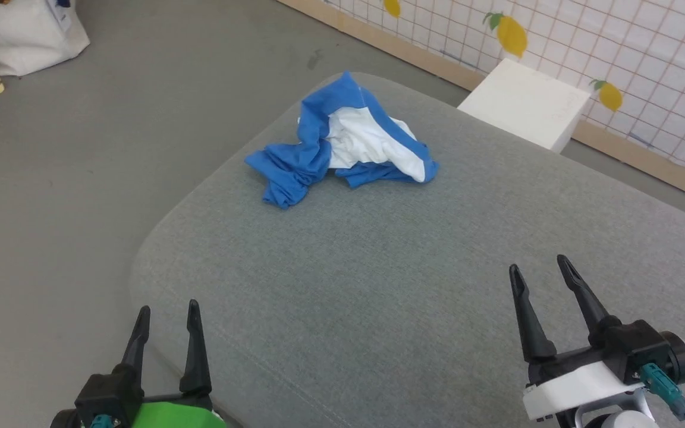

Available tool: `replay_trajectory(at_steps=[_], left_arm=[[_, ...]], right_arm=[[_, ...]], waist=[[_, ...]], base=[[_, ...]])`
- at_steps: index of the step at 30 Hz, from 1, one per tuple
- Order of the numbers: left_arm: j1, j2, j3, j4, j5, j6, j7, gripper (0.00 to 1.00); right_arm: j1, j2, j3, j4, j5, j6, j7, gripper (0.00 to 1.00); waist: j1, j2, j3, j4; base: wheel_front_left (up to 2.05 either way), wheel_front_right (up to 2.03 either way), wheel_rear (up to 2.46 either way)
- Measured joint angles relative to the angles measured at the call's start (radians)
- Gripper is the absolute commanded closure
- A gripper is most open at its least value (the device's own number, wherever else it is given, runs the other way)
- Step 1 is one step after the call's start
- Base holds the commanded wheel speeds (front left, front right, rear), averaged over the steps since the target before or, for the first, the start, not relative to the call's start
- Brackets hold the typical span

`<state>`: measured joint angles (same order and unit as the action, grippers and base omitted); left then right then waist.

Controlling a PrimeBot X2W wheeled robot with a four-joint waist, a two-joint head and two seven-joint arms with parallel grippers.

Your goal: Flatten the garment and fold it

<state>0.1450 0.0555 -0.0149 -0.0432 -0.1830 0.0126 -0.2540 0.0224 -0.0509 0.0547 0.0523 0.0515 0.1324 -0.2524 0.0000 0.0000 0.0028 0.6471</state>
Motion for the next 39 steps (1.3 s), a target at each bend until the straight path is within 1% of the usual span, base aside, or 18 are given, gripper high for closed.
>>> replay_trajectory(at_steps=[10,12,14,17,20,23,24,27,29,32,34,38,39], left_arm=[[0.001,0.000,0.002,0.005,-0.021,-0.003,-0.003,0.00],[0.000,0.000,0.001,0.001,-0.053,-0.001,-0.003,0.00],[-0.007,0.000,0.002,-0.016,-0.110,0.006,-0.003,0.00],[-0.043,0.000,0.006,-0.033,-0.108,-0.009,-0.003,0.00],[-0.130,0.012,0.007,-0.062,-0.105,-0.035,-0.003,0.00],[-0.237,0.046,0.003,-0.089,-0.110,-0.063,0.035,0.00],[-0.325,0.077,0.002,-0.097,-0.124,-0.083,0.082,0.00],[-0.449,0.121,0.005,-0.097,-0.173,-0.102,0.167,0.00],[-0.541,0.149,0.011,-0.081,-0.211,-0.113,0.203,0.00],[-0.677,0.206,0.012,-0.004,-0.261,-0.127,0.266,0.00],[-0.751,0.249,0.008,0.072,-0.288,-0.130,0.303,0.00],[-0.850,0.320,-0.015,0.181,-0.325,-0.135,0.335,0.00],[-0.870,0.330,-0.022,0.201,-0.335,-0.136,0.338,0.00]], right_arm=[[0.000,0.000,0.001,0.001,0.001,0.000,-0.004,0.00],[0.000,0.000,0.000,0.000,0.001,0.000,-0.004,0.00],[0.000,0.000,0.000,0.000,0.000,0.000,-0.004,0.00],[-0.006,0.000,0.002,-0.007,-0.014,0.000,-0.004,0.00],[-0.023,0.000,0.005,-0.024,-0.037,0.000,-0.002,0.00],[-0.052,0.000,0.010,-0.058,-0.061,0.000,0.017,0.00],[-0.069,0.001,0.014,-0.086,-0.079,0.000,0.035,0.00],[-0.088,0.002,0.021,-0.132,-0.108,0.000,0.063,0.00],[-0.097,0.002,0.021,-0.164,-0.124,0.000,0.082,0.00],[-0.107,0.001,0.022,-0.217,-0.151,0.000,0.114,0.00],[-0.114,0.001,0.030,-0.254,-0.173,0.000,0.138,0.00],[-0.141,0.002,0.038,-0.326,-0.208,0.000,0.174,0.00],[-0.147,0.001,0.039,-0.340,-0.217,0.000,0.181,0.00]], waist=[[0.0000,0.0000,0.013,-0.004],[0.0000,0.0000,0.017,-0.005],[0.0000,0.0000,0.022,-0.006],[0.0000,0.0000,0.037,-0.010],[0.0000,0.0000,0.059,-0.016],[0.0000,0.0000,0.087,-0.025],[0.0000,0.0000,0.111,-0.032],[0.0000,0.0000,0.150,-0.043],[0.0000,0.0000,0.177,-0.050],[0.0001,0.0000,0.222,-0.060],[0.0000,0.0000,0.257,-0.068],[0.0001,0.0000,0.326,-0.089],[0.0001,0.0000,0.341,-0.095]], base=[[0.00,0.00,0.00],[0.00,0.00,0.00],[0.00,0.00,0.00],[0.00,0.00,0.00],[0.00,0.00,0.00],[0.00,0.00,0.00],[0.00,0.00,0.00],[0.00,0.00,0.00],[0.00,0.00,0.00],[0.00,0.00,0.00],[0.00,0.00,0.00],[0.00,0.00,0.00],[0.00,0.00,0.00]])
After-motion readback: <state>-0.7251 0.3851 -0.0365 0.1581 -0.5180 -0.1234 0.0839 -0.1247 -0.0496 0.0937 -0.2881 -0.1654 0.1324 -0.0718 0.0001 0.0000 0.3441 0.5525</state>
